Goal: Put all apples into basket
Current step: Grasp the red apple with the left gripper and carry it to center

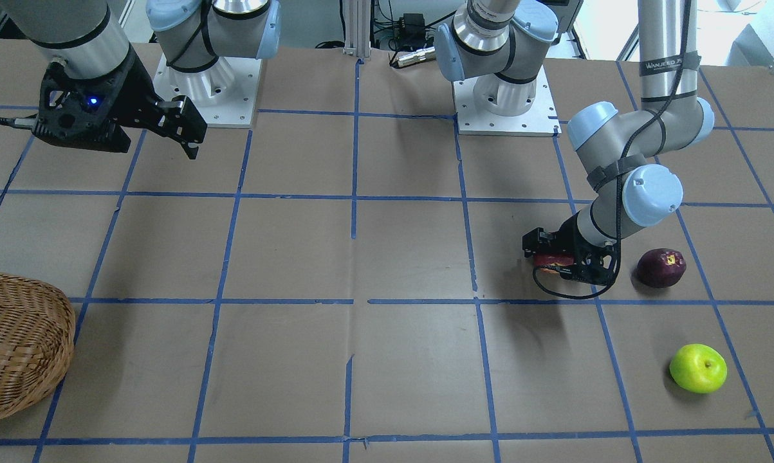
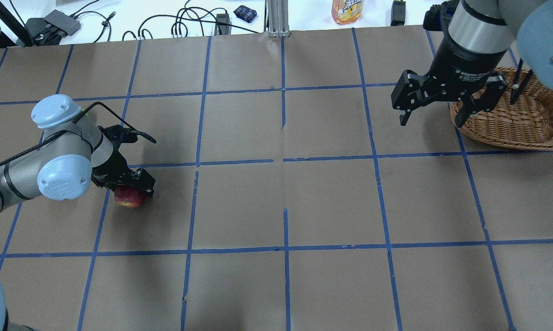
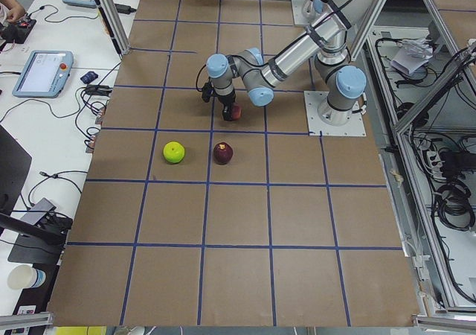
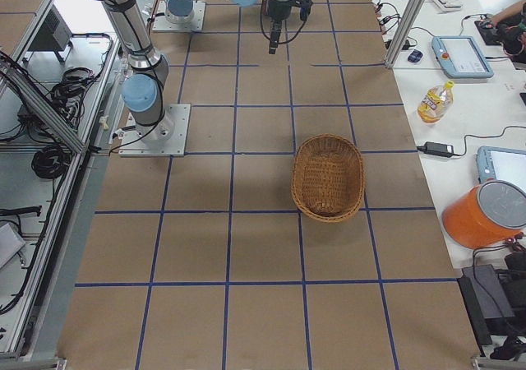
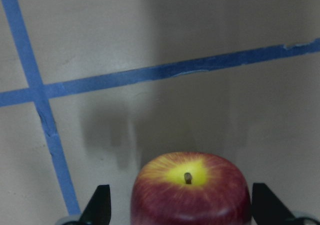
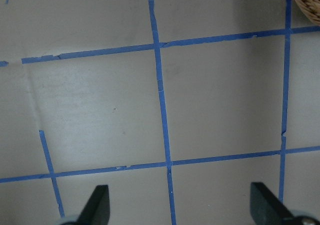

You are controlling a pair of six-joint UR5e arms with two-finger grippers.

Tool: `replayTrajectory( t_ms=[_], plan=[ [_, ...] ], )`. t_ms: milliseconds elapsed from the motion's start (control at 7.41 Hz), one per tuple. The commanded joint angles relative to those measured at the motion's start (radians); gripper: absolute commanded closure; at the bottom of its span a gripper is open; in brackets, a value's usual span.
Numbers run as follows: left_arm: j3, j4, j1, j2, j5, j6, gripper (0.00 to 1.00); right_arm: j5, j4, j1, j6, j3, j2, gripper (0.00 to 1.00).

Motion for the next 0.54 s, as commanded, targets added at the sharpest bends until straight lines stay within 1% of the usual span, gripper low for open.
replayTrajectory(
  t_ms=[0,135,270,405],
  plan=[
    [0.01,-0.01,-0.022,0.027,0.001,-0.007,0.61,-0.01,0.001,0.0,0.0,0.008,-0.025,0.0],
    [0.043,-0.015,-0.04,0.06,-0.006,-0.043,0.7,-0.007,0.0,0.0,0.002,0.008,-0.026,0.0],
    [0.095,-0.079,-0.112,0.093,-0.047,-0.107,0.7,-0.002,0.0,0.0,0.002,0.008,-0.026,0.0],
    [0.138,-0.143,-0.231,0.12,-0.067,-0.28,0.7,-0.011,-0.008,0.0,0.008,0.01,-0.023,0.0]
  ],
)
